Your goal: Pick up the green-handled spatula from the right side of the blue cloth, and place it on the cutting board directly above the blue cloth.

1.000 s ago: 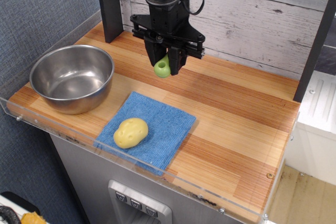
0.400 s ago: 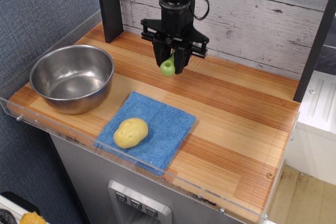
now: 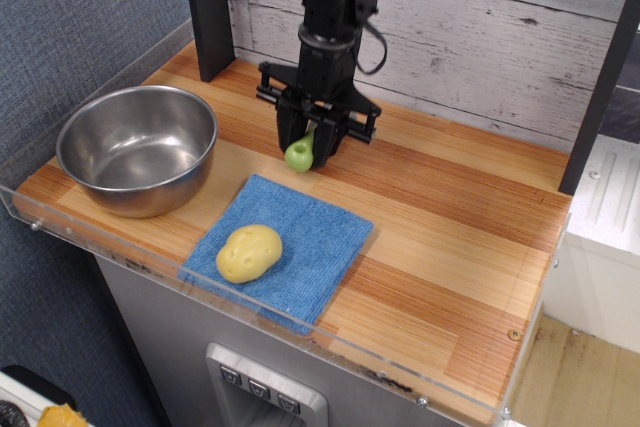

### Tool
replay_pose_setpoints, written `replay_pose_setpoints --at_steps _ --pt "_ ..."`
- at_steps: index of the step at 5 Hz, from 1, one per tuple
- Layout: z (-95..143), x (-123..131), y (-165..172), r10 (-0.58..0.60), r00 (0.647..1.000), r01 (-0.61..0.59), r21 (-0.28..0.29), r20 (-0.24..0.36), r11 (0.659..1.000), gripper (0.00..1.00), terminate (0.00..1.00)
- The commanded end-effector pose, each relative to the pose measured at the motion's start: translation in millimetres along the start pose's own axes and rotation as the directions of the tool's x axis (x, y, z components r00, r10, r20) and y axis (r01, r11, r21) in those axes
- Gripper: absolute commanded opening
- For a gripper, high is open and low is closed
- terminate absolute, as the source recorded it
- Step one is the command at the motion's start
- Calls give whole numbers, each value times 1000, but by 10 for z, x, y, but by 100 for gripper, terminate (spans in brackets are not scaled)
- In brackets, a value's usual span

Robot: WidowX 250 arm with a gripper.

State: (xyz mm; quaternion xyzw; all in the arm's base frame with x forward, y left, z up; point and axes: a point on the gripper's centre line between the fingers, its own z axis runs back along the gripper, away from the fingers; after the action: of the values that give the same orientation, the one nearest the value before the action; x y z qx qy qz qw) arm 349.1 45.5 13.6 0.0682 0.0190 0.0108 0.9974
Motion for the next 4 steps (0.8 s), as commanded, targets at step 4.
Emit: replay_pose_setpoints --at_steps 4 --pt "753 -292 -106 1 979 8 -43 205 999 100 0"
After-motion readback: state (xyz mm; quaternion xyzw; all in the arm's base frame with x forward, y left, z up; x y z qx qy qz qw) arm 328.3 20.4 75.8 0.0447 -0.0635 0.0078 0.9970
